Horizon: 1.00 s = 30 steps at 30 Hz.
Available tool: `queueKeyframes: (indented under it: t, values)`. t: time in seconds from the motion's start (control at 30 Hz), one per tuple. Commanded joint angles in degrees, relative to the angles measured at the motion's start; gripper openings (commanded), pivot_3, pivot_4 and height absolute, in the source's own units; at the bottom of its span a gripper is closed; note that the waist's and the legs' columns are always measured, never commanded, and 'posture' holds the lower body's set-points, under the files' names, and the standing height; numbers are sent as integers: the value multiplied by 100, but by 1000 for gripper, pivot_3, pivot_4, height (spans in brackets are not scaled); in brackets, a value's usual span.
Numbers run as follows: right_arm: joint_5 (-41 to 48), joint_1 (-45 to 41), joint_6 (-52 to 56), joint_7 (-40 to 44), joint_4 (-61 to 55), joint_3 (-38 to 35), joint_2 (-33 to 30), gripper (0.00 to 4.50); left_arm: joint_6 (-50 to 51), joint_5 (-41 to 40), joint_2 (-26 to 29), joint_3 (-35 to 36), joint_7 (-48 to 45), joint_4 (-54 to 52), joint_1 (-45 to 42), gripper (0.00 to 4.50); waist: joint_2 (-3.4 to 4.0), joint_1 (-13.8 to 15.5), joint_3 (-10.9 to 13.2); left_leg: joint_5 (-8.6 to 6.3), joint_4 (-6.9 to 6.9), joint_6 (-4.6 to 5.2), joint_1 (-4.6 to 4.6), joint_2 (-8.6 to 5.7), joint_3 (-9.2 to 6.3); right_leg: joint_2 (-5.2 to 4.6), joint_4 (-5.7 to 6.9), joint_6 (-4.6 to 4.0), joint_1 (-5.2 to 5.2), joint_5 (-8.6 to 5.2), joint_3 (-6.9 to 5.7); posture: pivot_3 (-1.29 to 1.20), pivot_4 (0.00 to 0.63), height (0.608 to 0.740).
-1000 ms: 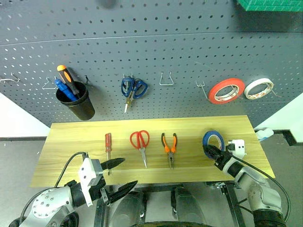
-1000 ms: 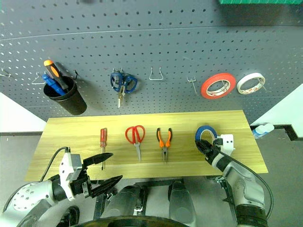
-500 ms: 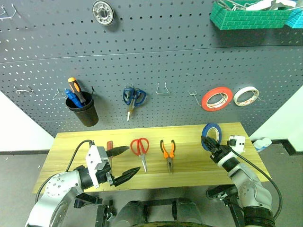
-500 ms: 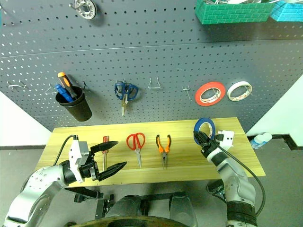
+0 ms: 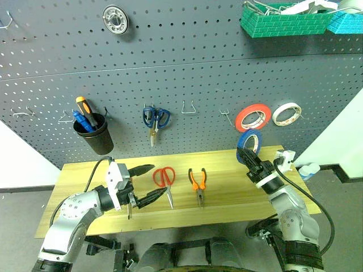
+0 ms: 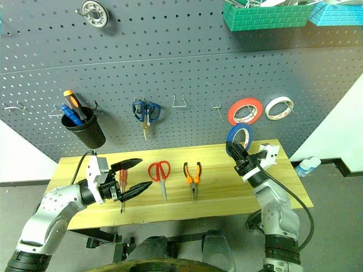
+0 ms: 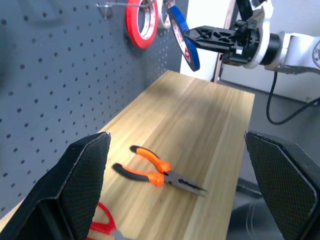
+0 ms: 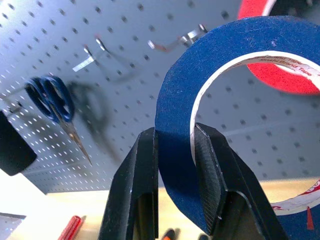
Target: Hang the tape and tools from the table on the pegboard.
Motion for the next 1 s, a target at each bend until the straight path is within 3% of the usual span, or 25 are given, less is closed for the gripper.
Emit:
queueKeyframes:
  t: [0.03,0.37,1.0]
  values:
    - [19,-93,-149,146,-298,140,-67,684,172,-330,-2,180,-23,-92,-165,4500,-2,0,-8,0,0,0,0,0,0,0,0,0,0,0,0,-171,0,736]
    - [57,-224,-136,193,-325,232,-178,684,1111,-1207,18,421,182,-542,-78,4500,-2,-6,-20,0,0,0,-3,0,1,1,3,-1,-6,1,4,-159,0,736]
    - [16,-648,-27,84,-455,692,-89,684,1281,-1395,-11,571,397,-967,336,4500,-10,16,-36,1,1,-2,-3,0,3,3,5,-3,-8,1,9,-115,0,736]
